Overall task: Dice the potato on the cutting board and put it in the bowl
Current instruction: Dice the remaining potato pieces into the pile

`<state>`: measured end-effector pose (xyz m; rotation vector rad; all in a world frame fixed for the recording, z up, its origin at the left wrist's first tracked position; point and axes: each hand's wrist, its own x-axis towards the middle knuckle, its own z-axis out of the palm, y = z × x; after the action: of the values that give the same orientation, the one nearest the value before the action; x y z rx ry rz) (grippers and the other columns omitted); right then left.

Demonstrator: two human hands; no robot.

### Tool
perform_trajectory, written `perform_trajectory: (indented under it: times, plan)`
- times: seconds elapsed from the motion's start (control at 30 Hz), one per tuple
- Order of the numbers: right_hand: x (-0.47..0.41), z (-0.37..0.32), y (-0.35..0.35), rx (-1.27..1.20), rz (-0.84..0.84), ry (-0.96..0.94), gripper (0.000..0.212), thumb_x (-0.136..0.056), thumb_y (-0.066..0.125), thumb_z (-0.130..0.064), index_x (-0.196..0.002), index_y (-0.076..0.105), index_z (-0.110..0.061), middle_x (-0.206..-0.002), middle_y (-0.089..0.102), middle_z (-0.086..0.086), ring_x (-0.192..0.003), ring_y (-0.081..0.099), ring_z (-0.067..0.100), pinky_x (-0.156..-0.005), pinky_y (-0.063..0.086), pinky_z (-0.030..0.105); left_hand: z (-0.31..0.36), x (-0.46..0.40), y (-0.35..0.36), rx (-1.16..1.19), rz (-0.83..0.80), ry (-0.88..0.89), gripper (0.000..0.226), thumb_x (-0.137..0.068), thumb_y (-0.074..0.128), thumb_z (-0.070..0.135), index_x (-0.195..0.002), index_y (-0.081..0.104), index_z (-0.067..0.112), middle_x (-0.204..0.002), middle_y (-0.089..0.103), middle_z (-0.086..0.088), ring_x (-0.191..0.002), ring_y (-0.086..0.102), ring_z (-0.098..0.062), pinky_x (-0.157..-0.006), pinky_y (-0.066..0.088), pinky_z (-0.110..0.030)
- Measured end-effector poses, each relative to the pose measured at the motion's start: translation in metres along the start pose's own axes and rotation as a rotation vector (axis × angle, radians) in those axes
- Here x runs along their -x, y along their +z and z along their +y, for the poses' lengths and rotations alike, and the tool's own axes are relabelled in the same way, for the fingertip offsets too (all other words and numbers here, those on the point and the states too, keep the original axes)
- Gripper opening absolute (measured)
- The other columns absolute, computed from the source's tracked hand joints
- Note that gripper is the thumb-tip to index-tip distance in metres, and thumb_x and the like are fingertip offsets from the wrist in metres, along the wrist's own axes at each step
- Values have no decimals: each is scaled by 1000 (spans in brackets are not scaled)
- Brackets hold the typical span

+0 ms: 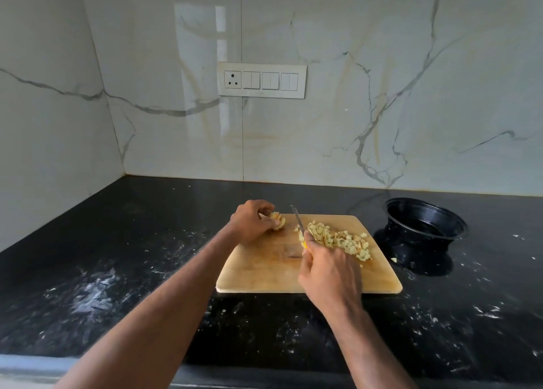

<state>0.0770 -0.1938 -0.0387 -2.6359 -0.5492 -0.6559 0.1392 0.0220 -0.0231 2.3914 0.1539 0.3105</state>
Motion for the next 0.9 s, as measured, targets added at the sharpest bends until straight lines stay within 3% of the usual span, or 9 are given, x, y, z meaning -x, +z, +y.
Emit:
perform_trajectory:
  times: [0.13,0.23,0.37,0.7,0.83,0.9]
  plan:
    - [-1,0,0,14,-12,0,42,-96,59,-33,-138,59,-30,-45,37,-16,-35,32,-3,-36,20,12,-2,-10,1,15,-10,16,44,-84,82,31,-125,70,19,-114,69,4,-103,64,-12,-97,55,-34]
    - [-3,-3,2,-5,-7,-13,43,-95,61,-31,-137,60,-28,-46,42,-15,-36,33,-3,-36,22,12,-6,-10,-2,-14,-18,43,42,-77,89,30,-115,76,18,-107,73,4,-95,65,-6,-86,55,-23]
    - [-1,-3,3,-32,-1,-17,42,-96,59,-33,-138,59,-28,-51,54,-12,-39,42,2,-37,31,13,-11,-3,-3,-56,57,37,41,-69,93,30,-105,78,16,-93,71,8,-83,62,-3,-67,44,-9]
    - [8,-2,0,-56,-18,-2,42,-99,55,-34,-140,58,-28,-52,55,-13,-40,47,1,-40,47,19,-19,21,-2,-79,71,21,28,-76,87,37,-88,64,28,-97,62,8,-89,59,-11,-72,53,-25]
    - [11,-2,-2,-68,-10,-2,40,-97,57,-33,-137,61,-27,-51,56,-12,-39,47,1,-40,42,16,-22,36,-4,-100,43,48,16,-86,77,25,-94,64,29,-95,63,9,-89,62,-13,-80,57,-28]
    - [12,-3,-2,-64,-16,-6,41,-98,55,-34,-138,59,-28,-51,56,-11,-40,47,1,-39,40,16,-16,41,-6,-197,68,57,14,-88,74,28,-99,65,28,-96,63,12,-94,63,-14,-87,57,-34]
